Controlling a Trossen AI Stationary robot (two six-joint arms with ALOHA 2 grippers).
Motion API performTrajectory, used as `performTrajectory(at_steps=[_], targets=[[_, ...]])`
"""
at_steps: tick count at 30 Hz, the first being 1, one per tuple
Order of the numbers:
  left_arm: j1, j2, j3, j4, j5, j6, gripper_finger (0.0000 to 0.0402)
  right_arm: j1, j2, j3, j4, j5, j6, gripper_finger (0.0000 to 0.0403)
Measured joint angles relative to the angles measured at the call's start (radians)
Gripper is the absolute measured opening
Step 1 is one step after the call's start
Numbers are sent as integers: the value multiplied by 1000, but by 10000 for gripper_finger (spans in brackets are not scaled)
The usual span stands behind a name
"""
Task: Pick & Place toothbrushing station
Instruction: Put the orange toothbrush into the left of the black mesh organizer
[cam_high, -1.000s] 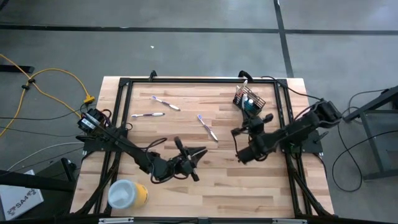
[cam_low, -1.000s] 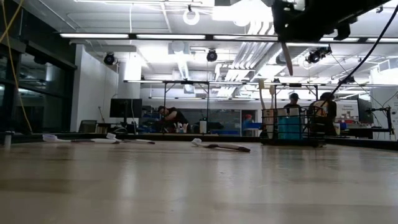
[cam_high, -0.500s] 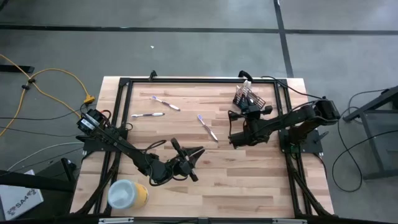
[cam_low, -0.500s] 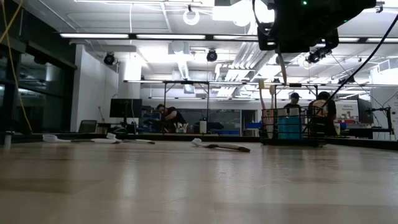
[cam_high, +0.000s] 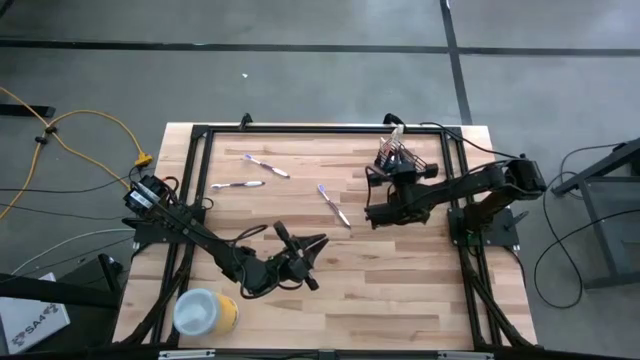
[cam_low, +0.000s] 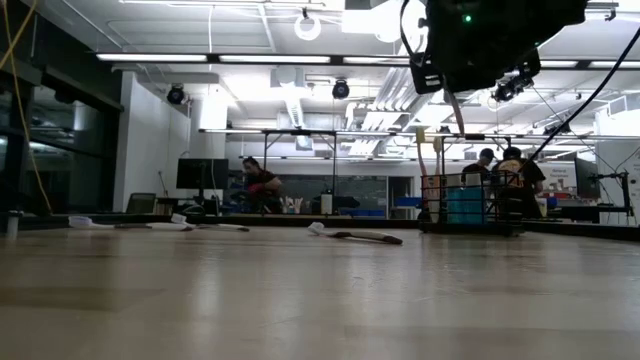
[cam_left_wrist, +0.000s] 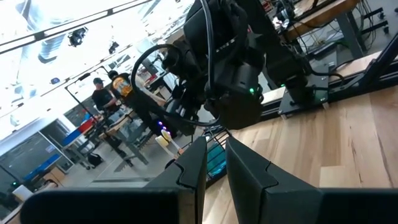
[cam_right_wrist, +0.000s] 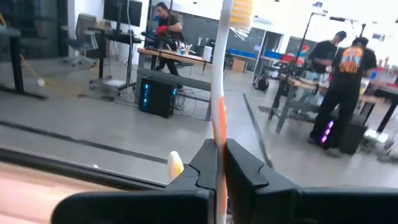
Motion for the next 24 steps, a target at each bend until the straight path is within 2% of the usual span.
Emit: performTrajectory(at_steps=[5,14,20,24], targets=[[-3,0,0,0,0,0,52,11,0,0,64,-1,75,4],[-7,0,0,0,-6,-5,52,33,91,-1,317,-9,-20,4],[-29,0,0,0,-27,0,52,36,190,1,603,0,-213,4],[-40,0,0,0,-27,7,52,51,212,4,760,6,-349,4]])
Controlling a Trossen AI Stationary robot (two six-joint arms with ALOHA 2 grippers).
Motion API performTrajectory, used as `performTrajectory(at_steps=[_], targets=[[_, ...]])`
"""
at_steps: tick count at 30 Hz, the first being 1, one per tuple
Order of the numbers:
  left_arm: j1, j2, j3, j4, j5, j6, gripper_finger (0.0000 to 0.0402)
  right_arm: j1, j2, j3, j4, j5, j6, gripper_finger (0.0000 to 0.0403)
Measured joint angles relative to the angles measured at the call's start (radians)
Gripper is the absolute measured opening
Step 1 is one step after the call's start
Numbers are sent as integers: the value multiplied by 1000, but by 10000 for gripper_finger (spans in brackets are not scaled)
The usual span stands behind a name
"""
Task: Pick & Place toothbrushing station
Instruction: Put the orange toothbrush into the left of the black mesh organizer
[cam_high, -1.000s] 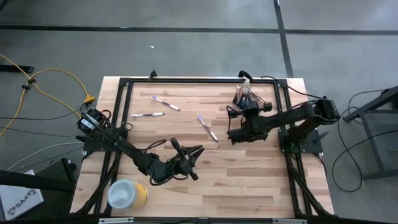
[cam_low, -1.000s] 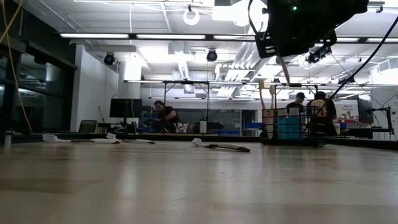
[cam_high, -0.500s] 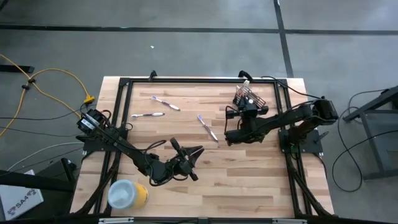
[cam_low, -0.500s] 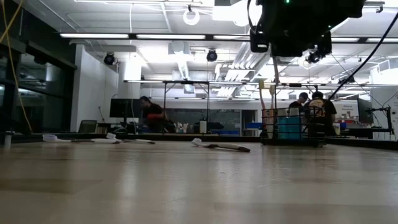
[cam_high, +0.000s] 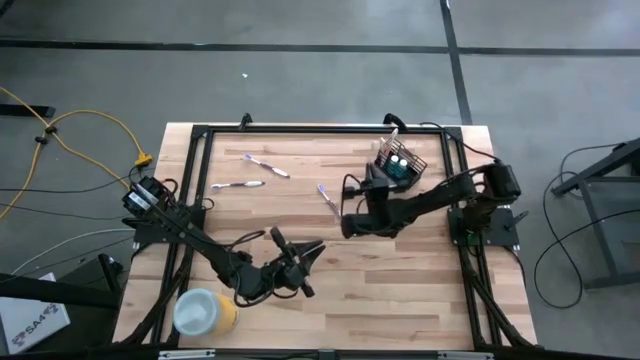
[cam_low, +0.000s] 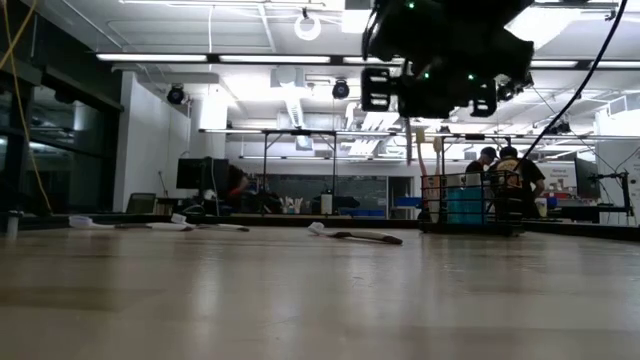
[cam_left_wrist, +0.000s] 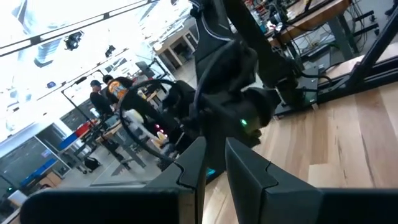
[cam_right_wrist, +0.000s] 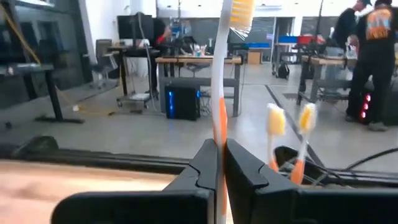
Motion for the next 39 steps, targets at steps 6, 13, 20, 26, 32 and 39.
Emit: performTrajectory(at_steps=[6,13,20,26,32,39], targets=[[-5,0,0,0,4,0,52,43,-26,13,63,-5,-189,4],[-5,0,0,6,7,-1,52,103,-66,59,125,-70,-519,4],[-5,0,0,5,9,-4,52,119,-66,57,538,-303,-1033,4],[-17,0,0,4,0,1,52,53,-66,31,956,-508,-1323,4],[-40,0,0,4,-21,20,52,-46,-66,29,933,-602,-1289,4],[-42,0,0,4,-23,21,52,-163,-66,-52,1017,-619,-1229,4]])
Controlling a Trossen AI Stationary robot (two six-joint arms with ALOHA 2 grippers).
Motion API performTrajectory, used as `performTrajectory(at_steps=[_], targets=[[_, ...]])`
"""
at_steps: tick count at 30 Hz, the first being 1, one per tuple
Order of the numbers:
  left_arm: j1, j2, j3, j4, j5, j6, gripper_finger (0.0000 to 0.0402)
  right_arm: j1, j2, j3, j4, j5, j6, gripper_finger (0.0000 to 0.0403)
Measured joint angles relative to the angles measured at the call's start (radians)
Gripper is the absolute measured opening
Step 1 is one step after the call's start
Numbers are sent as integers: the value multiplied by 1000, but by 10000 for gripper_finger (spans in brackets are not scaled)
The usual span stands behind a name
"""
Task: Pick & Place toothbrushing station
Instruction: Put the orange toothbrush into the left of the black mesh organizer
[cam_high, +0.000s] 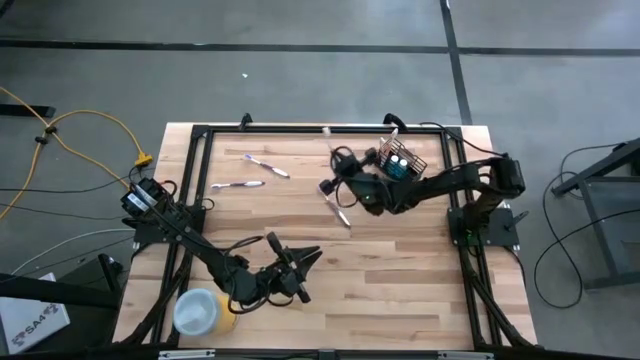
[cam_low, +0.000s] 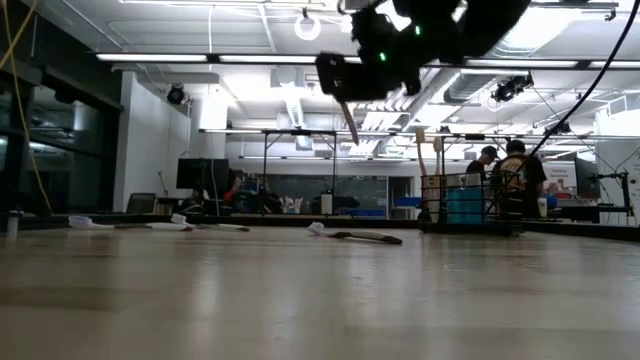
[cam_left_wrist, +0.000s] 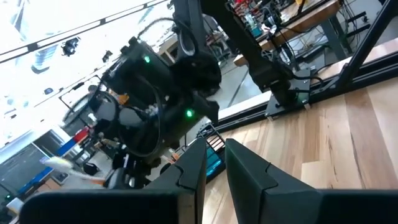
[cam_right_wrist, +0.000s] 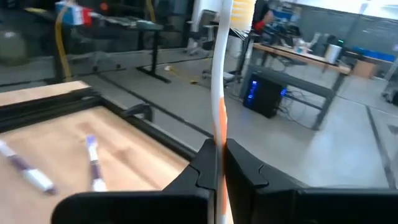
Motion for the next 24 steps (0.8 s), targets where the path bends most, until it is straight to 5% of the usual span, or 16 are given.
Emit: performTrajectory(at_steps=[6,16,24], targets=[[0,0,0,0,0,1,52,-52,0,-133,189,28,42,4],[4,0,0,0,-2,16,52,-10,0,-180,252,306,-86,4],[4,0,0,0,-3,16,52,-8,0,-272,354,407,-65,4]])
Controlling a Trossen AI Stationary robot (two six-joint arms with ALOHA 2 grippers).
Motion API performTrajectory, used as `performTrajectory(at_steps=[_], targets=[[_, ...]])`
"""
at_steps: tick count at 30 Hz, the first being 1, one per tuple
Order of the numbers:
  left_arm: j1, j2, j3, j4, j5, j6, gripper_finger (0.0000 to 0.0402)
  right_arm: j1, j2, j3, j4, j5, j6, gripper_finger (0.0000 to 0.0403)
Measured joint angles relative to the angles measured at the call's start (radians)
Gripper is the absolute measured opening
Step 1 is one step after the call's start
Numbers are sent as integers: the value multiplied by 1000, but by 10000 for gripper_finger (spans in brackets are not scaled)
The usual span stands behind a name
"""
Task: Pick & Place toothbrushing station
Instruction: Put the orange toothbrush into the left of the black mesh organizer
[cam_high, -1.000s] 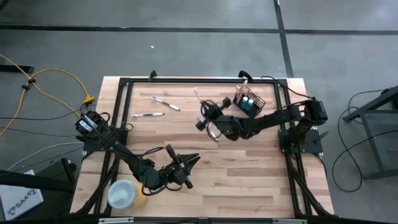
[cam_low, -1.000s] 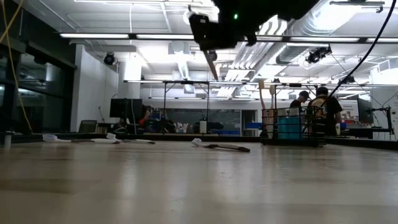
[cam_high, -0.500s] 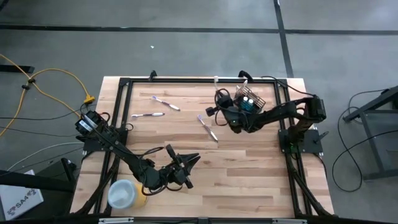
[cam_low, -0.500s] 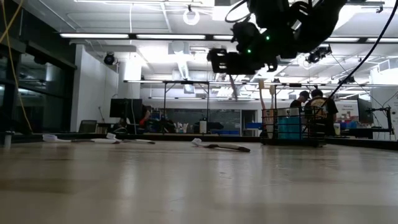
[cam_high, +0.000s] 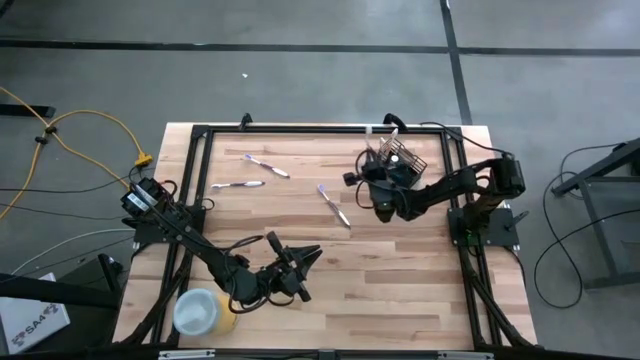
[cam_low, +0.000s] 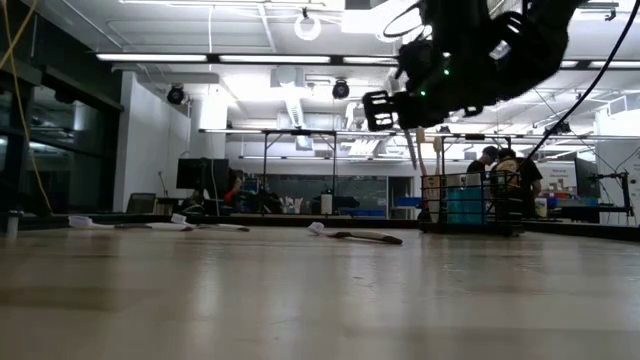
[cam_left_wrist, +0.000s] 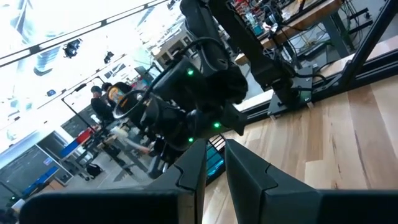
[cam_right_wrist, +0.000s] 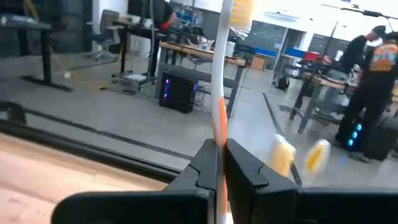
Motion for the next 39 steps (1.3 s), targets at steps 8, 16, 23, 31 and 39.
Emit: performTrajectory(at_steps=[8,16,23,31,39], targets=[[0,0,0,0,-28,0,52,-10,-42,-110,334,-20,-170,4],[0,0,0,0,-28,-8,52,-61,-52,-144,382,-91,-231,4],[0,0,0,0,-30,-8,52,-78,-52,-189,394,-74,-236,4],[6,0,0,0,-26,-8,52,-127,-52,-233,496,-139,-252,4],[6,0,0,0,-26,-8,52,-176,-52,-241,525,-196,-266,4]])
